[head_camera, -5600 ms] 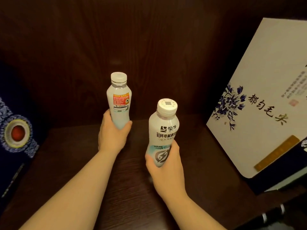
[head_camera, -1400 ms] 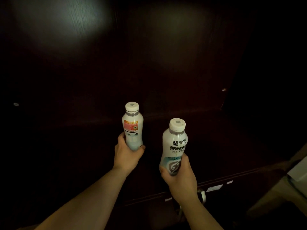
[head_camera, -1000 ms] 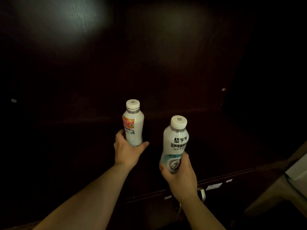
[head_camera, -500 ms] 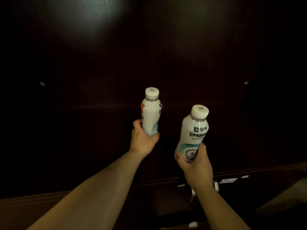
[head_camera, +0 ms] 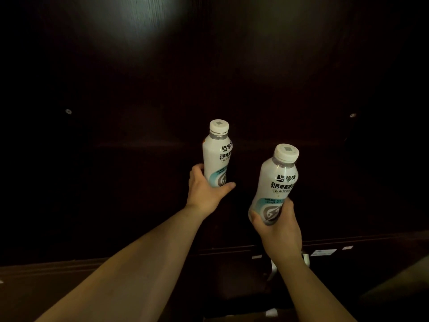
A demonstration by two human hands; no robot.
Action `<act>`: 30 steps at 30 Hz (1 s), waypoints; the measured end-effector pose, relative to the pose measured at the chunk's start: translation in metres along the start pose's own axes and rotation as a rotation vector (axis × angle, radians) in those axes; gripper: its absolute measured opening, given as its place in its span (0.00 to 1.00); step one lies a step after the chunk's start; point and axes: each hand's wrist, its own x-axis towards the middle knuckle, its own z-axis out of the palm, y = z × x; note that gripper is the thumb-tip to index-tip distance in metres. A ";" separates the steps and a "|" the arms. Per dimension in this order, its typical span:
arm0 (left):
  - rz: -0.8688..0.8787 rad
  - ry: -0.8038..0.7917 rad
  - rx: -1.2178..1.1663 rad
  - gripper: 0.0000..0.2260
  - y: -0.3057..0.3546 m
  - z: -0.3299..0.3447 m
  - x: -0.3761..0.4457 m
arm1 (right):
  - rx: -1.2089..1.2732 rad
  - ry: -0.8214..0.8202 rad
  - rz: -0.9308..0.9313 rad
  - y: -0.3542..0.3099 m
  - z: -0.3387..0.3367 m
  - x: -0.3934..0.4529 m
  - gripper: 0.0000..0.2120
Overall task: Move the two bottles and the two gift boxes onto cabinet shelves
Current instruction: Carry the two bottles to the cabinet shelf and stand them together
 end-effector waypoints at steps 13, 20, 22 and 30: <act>0.038 -0.019 -0.019 0.31 -0.003 -0.003 -0.001 | -0.007 0.007 0.001 0.001 0.001 -0.001 0.33; 0.042 0.000 -0.038 0.37 0.000 -0.003 -0.003 | -0.001 0.004 -0.001 0.002 0.000 -0.001 0.33; 0.054 0.005 -0.018 0.34 -0.001 -0.004 -0.003 | -0.004 0.006 -0.001 0.001 0.000 -0.001 0.33; 0.098 -0.054 0.049 0.34 -0.001 -0.012 -0.025 | -0.008 0.002 0.000 0.000 0.000 -0.001 0.33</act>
